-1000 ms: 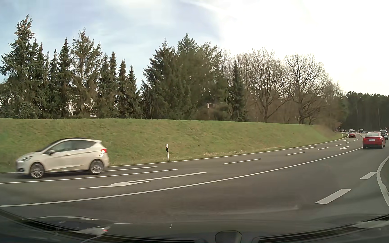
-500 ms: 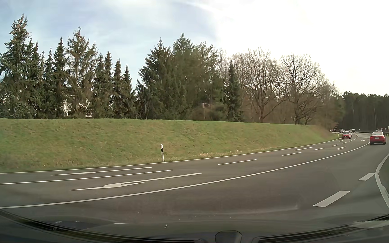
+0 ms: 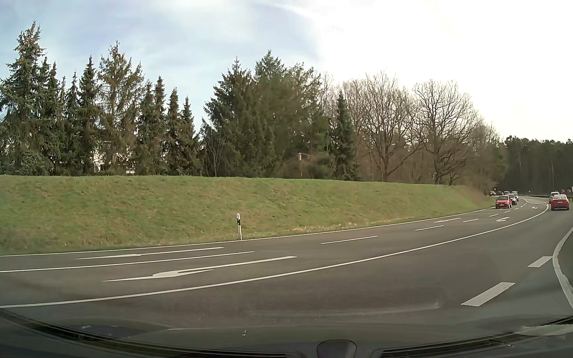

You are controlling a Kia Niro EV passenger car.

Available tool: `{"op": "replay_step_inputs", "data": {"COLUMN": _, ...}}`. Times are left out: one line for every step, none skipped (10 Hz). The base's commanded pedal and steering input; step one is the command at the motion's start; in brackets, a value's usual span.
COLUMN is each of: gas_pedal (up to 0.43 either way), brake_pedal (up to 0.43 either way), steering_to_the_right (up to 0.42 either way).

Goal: Follow the waypoints while adhering to traffic rules and regulations

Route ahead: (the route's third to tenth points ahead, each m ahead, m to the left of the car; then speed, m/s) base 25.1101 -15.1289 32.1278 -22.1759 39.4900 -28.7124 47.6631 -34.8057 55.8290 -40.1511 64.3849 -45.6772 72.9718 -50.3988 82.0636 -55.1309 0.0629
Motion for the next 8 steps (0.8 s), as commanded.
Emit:
{"op": "replay_step_inputs", "data": {"gas_pedal": 0.0, "brake_pedal": 0.256, "steering_to_the_right": 0.336}}
{"op": "replay_step_inputs", "data": {"gas_pedal": 0.0, "brake_pedal": 0.268, "steering_to_the_right": 0.335}}
{"op": "replay_step_inputs", "data": {"gas_pedal": 0.0, "brake_pedal": 0.28, "steering_to_the_right": 0.335}}
{"op": "replay_step_inputs", "data": {"gas_pedal": 0.0, "brake_pedal": 0.287, "steering_to_the_right": 0.335}}
{"op": "replay_step_inputs", "data": {"gas_pedal": 0.0, "brake_pedal": 0.293, "steering_to_the_right": 0.335}}
{"op": "replay_step_inputs", "data": {"gas_pedal": 0.0, "brake_pedal": 0.299, "steering_to_the_right": 0.334}}
{"op": "replay_step_inputs", "data": {"gas_pedal": 0.0, "brake_pedal": 0.305, "steering_to_the_right": 0.331}}
{"op": "replay_step_inputs", "data": {"gas_pedal": 0.0, "brake_pedal": 0.311, "steering_to_the_right": 0.329}}
